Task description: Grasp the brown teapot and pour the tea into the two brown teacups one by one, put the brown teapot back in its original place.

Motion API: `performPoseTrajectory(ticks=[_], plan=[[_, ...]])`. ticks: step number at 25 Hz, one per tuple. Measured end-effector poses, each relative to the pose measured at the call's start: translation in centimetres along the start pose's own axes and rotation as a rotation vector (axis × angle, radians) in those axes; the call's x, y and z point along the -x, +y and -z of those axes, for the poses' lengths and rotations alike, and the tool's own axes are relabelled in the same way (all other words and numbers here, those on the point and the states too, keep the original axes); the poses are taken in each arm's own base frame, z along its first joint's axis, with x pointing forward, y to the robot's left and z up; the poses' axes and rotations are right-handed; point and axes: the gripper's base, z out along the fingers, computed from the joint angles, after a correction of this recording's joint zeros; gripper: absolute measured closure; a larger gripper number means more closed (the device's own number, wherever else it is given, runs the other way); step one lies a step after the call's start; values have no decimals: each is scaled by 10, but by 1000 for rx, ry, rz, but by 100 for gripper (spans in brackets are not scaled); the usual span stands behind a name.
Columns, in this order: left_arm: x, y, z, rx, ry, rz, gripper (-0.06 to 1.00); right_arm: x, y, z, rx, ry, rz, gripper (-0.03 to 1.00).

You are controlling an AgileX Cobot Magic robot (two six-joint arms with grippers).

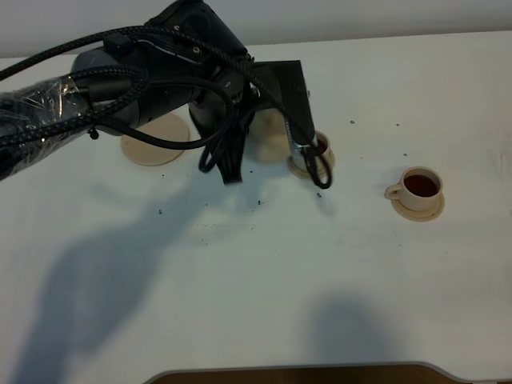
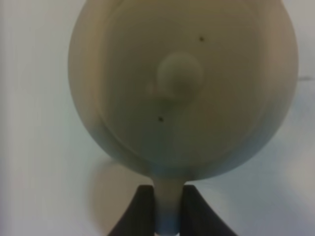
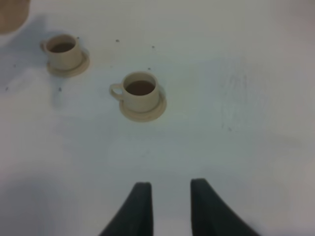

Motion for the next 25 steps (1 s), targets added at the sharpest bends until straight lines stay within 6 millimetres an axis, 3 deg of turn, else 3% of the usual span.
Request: performPoseTrajectory(ticks=[7, 15, 21, 25], plan=[[-5, -20, -4, -172, 69, 373, 84, 0, 0, 0, 0, 0, 0, 75], [-14, -47, -39, -196, 29, 481, 84, 0, 0, 0, 0, 0, 0, 75], [-24, -31, -24, -158, -30, 526, 84, 0, 0, 0, 0, 0, 0, 75], [-49, -7, -17, -133, -12, 687, 84, 0, 0, 0, 0, 0, 0, 75]])
